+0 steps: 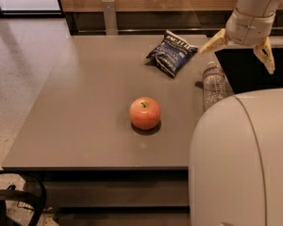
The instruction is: Place water bottle upright
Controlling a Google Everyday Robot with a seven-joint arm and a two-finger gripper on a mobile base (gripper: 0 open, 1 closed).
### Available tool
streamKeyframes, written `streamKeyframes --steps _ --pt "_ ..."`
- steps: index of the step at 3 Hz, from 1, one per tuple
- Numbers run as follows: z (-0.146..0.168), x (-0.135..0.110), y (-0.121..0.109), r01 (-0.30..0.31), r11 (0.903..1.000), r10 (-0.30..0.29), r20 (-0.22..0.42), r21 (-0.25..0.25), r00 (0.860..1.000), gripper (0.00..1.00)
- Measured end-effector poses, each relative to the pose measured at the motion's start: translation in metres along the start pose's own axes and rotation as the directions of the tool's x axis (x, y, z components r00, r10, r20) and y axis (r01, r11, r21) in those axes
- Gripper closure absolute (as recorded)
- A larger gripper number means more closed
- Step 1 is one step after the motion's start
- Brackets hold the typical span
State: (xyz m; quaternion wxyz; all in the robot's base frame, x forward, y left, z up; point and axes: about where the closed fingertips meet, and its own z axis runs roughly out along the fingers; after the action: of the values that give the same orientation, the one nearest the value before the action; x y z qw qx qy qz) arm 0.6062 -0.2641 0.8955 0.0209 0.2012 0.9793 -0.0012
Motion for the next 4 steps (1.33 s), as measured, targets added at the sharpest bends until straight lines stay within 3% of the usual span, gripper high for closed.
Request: streamKeyframes --steps 2,4 --pt "0.019 -0.001 0.018 0.072 0.9972 -0.073 -0.011 -0.019 0.997 0.00" --pt "0.043 -0.005 0.020 0.086 0.9954 -0.088 -0.035 -0.043 0.996 0.00"
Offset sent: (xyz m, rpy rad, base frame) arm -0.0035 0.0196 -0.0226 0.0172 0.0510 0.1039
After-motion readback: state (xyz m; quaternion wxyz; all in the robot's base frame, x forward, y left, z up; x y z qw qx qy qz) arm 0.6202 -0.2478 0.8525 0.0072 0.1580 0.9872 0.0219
